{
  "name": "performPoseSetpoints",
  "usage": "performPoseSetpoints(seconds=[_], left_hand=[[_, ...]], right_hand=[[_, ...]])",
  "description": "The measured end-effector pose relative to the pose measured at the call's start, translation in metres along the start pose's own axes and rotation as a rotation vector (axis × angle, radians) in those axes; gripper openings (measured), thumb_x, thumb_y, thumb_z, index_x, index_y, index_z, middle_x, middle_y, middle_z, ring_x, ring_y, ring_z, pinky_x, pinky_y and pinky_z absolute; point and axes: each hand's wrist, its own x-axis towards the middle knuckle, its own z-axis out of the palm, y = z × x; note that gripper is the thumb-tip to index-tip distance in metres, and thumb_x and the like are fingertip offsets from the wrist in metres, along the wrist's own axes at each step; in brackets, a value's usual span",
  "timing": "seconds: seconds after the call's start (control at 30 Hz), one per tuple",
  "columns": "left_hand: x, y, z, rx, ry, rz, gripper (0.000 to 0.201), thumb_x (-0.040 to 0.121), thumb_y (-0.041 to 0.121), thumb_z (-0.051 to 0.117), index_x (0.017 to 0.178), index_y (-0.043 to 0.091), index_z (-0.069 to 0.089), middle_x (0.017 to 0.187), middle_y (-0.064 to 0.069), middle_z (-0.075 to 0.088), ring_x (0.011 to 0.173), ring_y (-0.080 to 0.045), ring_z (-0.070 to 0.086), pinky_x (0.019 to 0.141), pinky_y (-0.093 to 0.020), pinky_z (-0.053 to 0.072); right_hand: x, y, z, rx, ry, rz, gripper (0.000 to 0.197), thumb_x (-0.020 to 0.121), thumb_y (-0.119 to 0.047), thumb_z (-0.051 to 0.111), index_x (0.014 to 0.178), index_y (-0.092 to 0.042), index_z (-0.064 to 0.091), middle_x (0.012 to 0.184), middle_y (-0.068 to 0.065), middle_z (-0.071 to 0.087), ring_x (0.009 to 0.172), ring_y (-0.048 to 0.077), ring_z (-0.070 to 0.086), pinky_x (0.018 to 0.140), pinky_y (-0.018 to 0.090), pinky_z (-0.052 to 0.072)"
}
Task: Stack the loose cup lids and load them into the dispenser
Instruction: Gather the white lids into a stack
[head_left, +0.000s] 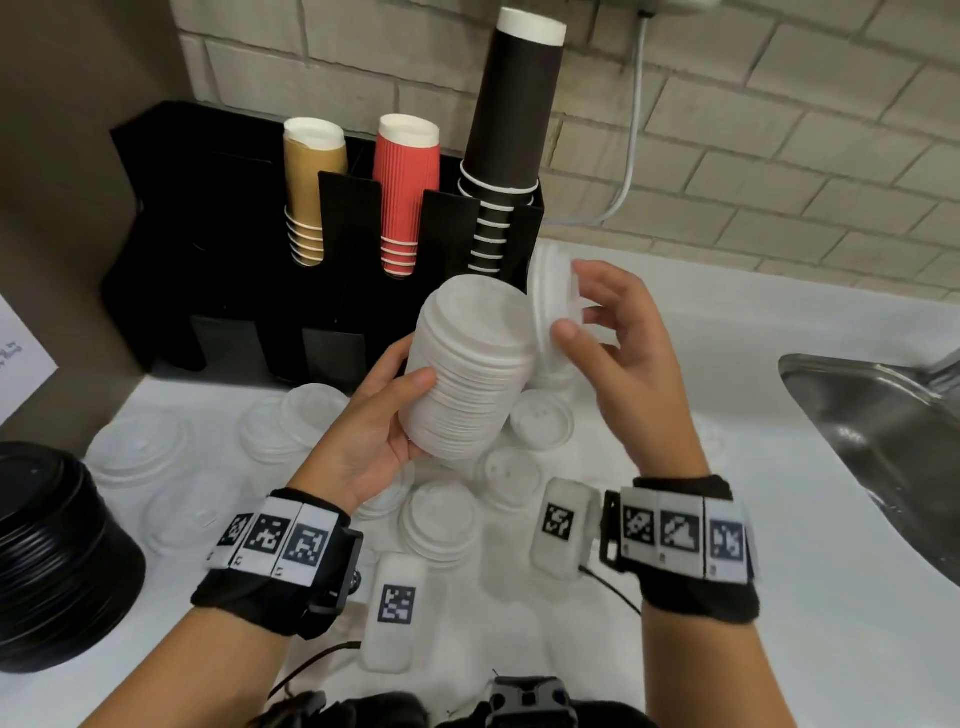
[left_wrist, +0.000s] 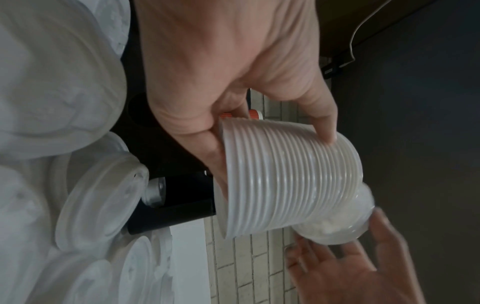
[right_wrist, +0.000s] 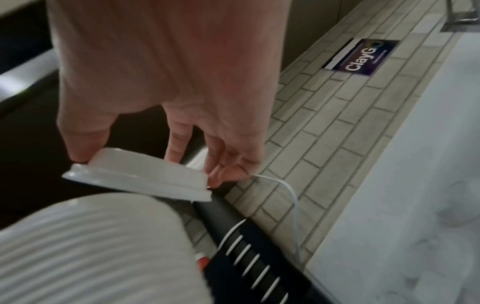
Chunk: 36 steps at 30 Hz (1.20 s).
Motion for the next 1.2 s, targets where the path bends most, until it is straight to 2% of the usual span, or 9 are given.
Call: performPoseSetpoints(seconds=[0.13,0.33,0.73,0.87,0.93,1.0,1.07,1.13,1.2], left_hand=[[-0.001,-0.001,0.000,0.011,0.007,0.003,0.082,0.063,0.038,0.075,0.140,0.025,0.048,0.133,-0.005,0.062,0.121,-0.025,0.061,0.080,-0.040,0.059],[-0.002,-0.004,-0.001,0.052,-0.021,-0.004,0.066,0.063,0.037,0.075,0.127,0.035,0.058,0.119,0.002,0.069,0.107,-0.018,0.068,0.069,-0.034,0.058],[-0.001,-0.007,-0.003,0.040,-0.039,-0.004,0.063,0.065,0.038,0.076,0.126,0.037,0.059,0.120,0.002,0.068,0.110,-0.020,0.067,0.071,-0.034,0.058],[0.000,-0.007,-0.003,0.038,-0.036,-0.004,0.072,0.063,0.039,0.080,0.130,0.034,0.056,0.122,0.001,0.068,0.111,-0.020,0.066,0.072,-0.034,0.057],[0.001,-0.007,-0.003,0.029,-0.035,-0.002,0.086,0.053,0.044,0.090,0.131,0.031,0.055,0.123,0.001,0.067,0.112,-0.020,0.066,0.073,-0.035,0.058],[0.002,-0.006,-0.004,0.008,-0.030,0.001,0.093,0.044,0.050,0.093,0.128,0.032,0.057,0.122,0.003,0.068,0.112,-0.018,0.066,0.073,-0.036,0.058],[0.001,-0.005,-0.005,-0.009,-0.039,0.004,0.093,0.045,0.050,0.094,0.128,0.032,0.056,0.122,0.004,0.068,0.114,-0.019,0.065,0.074,-0.036,0.059],[0.001,-0.004,-0.006,-0.014,-0.046,0.010,0.092,0.047,0.050,0.093,0.129,0.031,0.056,0.124,0.003,0.067,0.115,-0.019,0.065,0.074,-0.037,0.059],[0.000,-0.003,-0.007,-0.016,-0.052,0.012,0.091,0.048,0.050,0.093,0.129,0.031,0.056,0.125,0.002,0.066,0.115,-0.020,0.064,0.074,-0.037,0.059]], right_hand=[[-0.008,-0.014,0.011,-0.110,-0.022,-0.034,0.044,0.076,-0.043,0.069,0.117,-0.030,0.058,0.123,-0.016,0.058,0.105,0.007,0.055,0.078,0.019,0.043],[-0.005,-0.019,0.015,-0.190,-0.047,-0.034,0.029,0.077,-0.031,0.068,0.106,-0.033,0.066,0.126,-0.008,0.056,0.116,-0.003,0.050,0.080,0.011,0.038],[-0.004,-0.027,0.020,-0.281,-0.105,-0.065,0.029,0.078,-0.012,0.077,0.104,-0.023,0.071,0.123,0.003,0.050,0.104,-0.011,0.045,0.084,0.004,0.033],[-0.005,-0.023,0.019,-0.275,-0.104,-0.108,0.037,0.077,-0.035,0.074,0.113,-0.027,0.067,0.125,0.000,0.048,0.109,-0.013,0.043,0.087,0.003,0.033],[-0.003,-0.012,0.010,-0.259,-0.072,-0.095,0.044,0.079,-0.050,0.066,0.121,-0.038,0.059,0.126,-0.009,0.046,0.117,-0.009,0.042,0.094,0.007,0.034],[0.005,0.009,-0.007,-0.262,0.033,0.043,0.040,0.083,-0.054,0.061,0.121,-0.047,0.053,0.128,-0.013,0.045,0.125,0.003,0.041,0.106,0.023,0.036],[0.015,0.041,-0.034,-0.401,0.103,0.320,0.046,0.087,-0.048,0.063,0.130,-0.038,0.049,0.137,0.001,0.041,0.132,0.022,0.037,0.111,0.040,0.034],[0.023,0.072,-0.062,-0.654,0.020,0.657,0.062,0.086,-0.045,0.065,0.141,-0.029,0.041,0.145,0.014,0.033,0.136,0.035,0.031,0.111,0.046,0.032],[0.025,0.095,-0.080,-0.860,-0.079,0.862,0.072,0.085,-0.042,0.068,0.146,-0.029,0.035,0.148,0.017,0.029,0.137,0.040,0.028,0.108,0.049,0.032]])
